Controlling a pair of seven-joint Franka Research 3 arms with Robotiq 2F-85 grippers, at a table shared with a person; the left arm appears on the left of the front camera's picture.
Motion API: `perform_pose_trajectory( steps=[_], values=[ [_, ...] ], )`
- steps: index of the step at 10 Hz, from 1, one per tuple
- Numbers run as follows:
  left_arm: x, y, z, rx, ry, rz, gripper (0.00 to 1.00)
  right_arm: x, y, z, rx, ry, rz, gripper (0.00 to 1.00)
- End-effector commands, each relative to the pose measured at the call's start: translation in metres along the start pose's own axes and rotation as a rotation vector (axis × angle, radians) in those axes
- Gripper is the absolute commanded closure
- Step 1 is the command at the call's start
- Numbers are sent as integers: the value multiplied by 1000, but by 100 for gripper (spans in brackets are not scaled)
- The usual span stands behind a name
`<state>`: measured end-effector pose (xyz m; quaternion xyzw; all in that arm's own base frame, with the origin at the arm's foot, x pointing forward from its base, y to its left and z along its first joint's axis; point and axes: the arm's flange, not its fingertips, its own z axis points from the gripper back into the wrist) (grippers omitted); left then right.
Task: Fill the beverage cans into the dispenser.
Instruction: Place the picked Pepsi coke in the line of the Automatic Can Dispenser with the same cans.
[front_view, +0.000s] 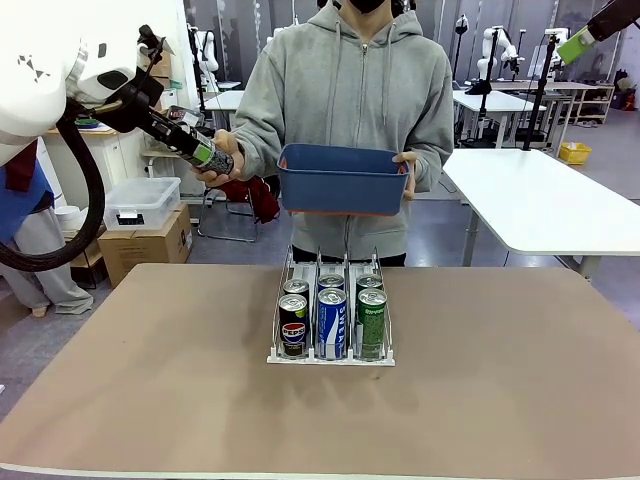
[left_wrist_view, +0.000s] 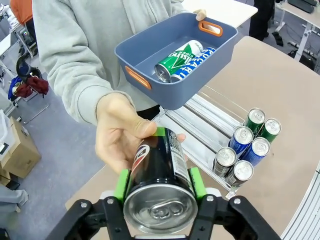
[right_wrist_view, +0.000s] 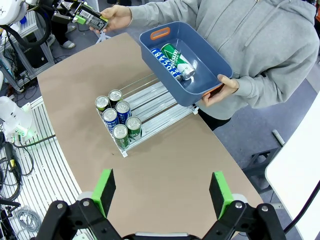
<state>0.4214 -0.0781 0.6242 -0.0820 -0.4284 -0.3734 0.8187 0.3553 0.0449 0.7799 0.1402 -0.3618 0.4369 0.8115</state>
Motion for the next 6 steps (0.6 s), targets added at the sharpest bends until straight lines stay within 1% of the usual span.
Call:
perform_pose_trajectory(
  steps=[1,6],
  values=[
    [0,2,1,4,-2,15,100,0,-1,-1,11,-5,1,0],
    [0,2,1,4,-2,15,100,0,-1,-1,11,-5,1,0]
  ],
)
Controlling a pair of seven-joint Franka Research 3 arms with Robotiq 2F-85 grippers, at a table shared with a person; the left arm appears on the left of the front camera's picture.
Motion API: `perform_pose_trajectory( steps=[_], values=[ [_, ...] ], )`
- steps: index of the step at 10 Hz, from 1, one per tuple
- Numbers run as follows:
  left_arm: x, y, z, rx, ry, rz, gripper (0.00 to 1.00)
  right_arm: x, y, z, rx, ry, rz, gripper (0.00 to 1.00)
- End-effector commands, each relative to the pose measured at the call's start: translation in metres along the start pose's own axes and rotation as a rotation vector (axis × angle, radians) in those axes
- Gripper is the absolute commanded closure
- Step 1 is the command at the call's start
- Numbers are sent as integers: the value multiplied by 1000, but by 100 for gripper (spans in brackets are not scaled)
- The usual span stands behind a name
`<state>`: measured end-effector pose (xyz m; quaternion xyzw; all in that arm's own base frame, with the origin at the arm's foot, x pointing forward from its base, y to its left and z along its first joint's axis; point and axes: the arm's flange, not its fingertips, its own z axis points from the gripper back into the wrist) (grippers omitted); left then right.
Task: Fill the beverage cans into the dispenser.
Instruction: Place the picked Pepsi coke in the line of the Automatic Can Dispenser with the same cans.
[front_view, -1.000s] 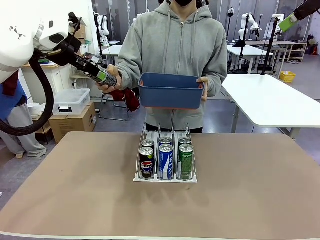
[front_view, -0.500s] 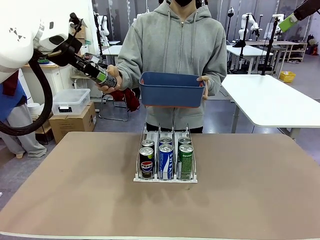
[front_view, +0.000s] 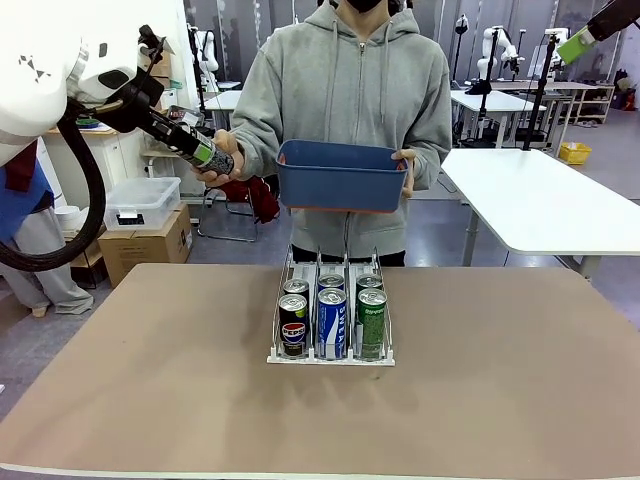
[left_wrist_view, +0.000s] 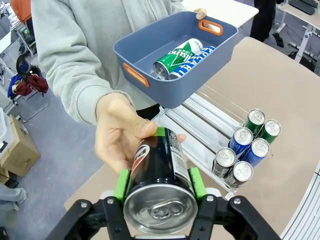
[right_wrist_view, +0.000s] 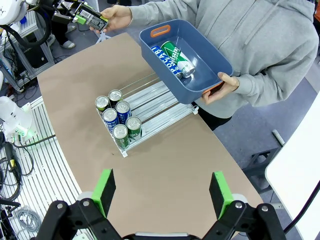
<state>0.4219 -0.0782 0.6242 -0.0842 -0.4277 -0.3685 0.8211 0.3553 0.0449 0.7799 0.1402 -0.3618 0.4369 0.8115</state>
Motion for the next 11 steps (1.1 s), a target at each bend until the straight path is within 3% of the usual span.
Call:
perform_pose_trajectory(
  steps=[1,11],
  values=[
    [0,2,2,4,-3,3,100,0,-1,-1,11,-5,1,0],
    [0,2,2,4,-3,3,100,0,-1,-1,11,-5,1,0]
  ],
)
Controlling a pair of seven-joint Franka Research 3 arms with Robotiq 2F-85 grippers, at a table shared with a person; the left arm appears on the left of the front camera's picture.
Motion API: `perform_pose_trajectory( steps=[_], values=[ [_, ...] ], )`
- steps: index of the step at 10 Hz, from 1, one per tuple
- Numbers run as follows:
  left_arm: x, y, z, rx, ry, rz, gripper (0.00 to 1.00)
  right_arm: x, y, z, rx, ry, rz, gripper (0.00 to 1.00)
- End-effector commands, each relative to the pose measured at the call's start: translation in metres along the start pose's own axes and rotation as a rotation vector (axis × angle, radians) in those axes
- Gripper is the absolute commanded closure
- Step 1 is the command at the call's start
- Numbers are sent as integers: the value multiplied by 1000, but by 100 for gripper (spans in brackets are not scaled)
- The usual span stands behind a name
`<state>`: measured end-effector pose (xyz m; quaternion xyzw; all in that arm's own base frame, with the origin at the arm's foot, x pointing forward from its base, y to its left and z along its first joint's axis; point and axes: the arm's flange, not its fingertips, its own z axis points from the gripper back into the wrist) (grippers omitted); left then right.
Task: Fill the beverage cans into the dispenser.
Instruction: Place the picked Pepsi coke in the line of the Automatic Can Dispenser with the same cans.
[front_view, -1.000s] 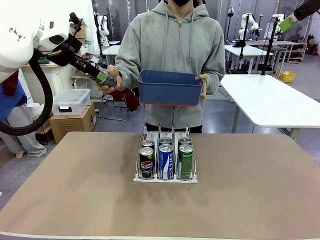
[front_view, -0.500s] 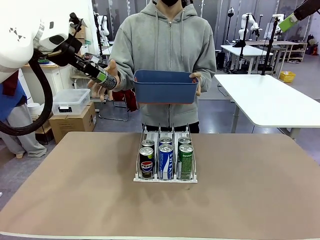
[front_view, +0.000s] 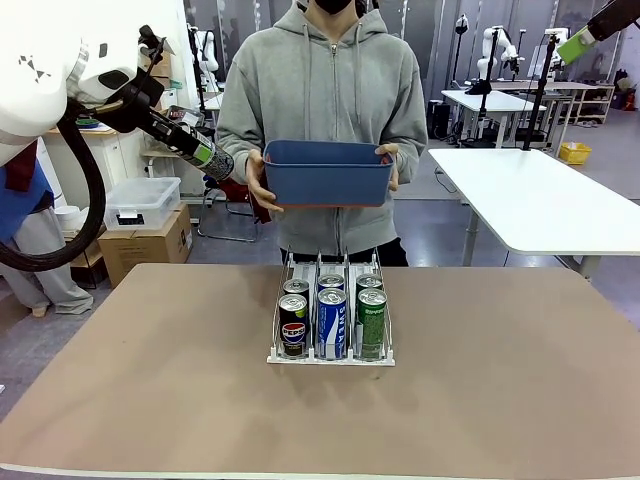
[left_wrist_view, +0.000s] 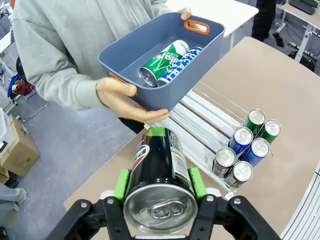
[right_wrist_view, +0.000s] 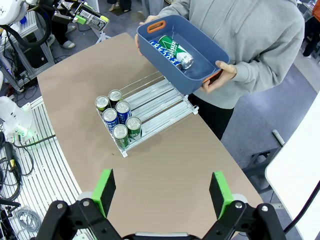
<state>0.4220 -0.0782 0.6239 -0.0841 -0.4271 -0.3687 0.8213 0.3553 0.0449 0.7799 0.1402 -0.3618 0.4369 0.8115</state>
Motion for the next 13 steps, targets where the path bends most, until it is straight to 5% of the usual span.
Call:
perform_pose_trajectory(
  steps=[1,3,4,8,11,13],
  values=[
    [0,2,2,4,-4,3,100,0,-1,-1,11,-5,1,0],
    [0,2,2,4,-4,3,100,0,-1,-1,11,-5,1,0],
    [0,0,0,0,0,0,42,0,-1,-1,11,-5,1,0],
    [3,-36,-34,83,342,183,42,0,-1,-1,11,-5,1,0],
    [-11,-66,-51,23,419,134,42,0,-1,-1,11,-5,1,0],
    [-11,-72,-52,-131,429,72,42,0,-1,-1,11,-5,1,0]
  ],
)
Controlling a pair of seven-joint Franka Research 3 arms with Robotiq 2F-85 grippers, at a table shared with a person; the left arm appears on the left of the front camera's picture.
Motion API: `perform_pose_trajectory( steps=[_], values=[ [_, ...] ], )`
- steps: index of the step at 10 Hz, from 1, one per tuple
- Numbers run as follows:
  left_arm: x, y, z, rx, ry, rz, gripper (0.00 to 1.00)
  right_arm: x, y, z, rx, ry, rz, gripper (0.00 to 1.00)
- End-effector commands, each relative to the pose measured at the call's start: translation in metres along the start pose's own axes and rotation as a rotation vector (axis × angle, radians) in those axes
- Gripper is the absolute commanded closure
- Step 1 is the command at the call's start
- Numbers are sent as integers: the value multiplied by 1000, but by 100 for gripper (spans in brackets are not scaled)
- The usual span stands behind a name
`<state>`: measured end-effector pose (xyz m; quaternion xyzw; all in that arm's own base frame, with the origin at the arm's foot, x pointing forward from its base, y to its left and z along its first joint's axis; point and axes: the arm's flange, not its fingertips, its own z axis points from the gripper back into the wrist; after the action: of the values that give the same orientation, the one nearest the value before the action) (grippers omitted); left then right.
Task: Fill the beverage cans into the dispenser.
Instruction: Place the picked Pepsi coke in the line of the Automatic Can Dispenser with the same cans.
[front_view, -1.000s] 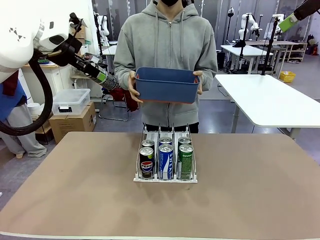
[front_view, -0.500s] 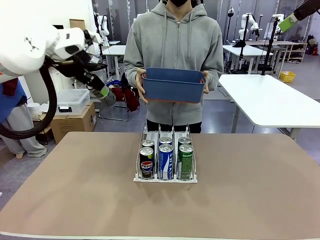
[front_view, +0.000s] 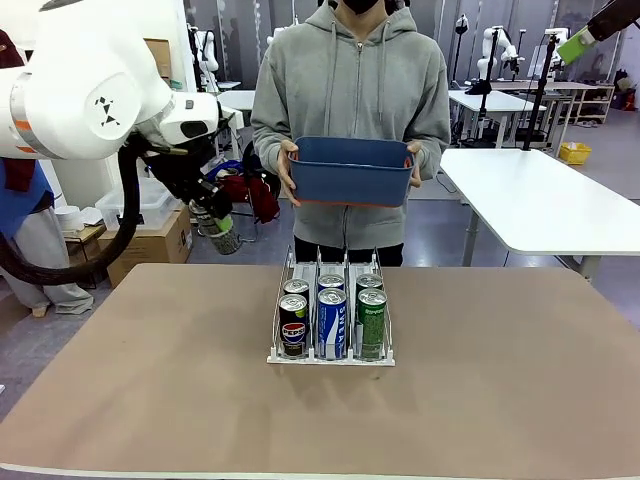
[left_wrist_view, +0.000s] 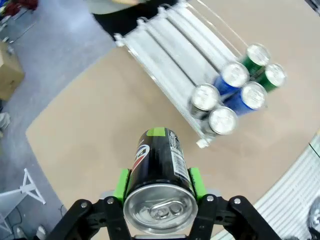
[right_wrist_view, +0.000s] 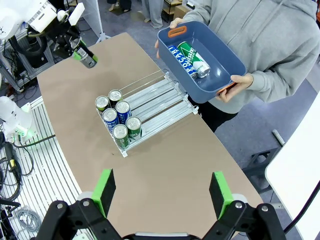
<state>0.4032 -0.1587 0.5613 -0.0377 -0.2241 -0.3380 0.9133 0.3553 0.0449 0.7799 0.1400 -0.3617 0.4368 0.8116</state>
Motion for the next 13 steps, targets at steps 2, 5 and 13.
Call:
perform_pose_trajectory(
  steps=[2,5,13],
  values=[
    [0,8,2,46,-13,36,42,0,-1,-1,12,-5,1,0],
    [-1,5,0,11,0,15,42,0,-1,-1,12,-5,1,0],
    [-64,-84,-9,-178,-73,38,42,0,-1,-1,12,-5,1,0]
  ],
)
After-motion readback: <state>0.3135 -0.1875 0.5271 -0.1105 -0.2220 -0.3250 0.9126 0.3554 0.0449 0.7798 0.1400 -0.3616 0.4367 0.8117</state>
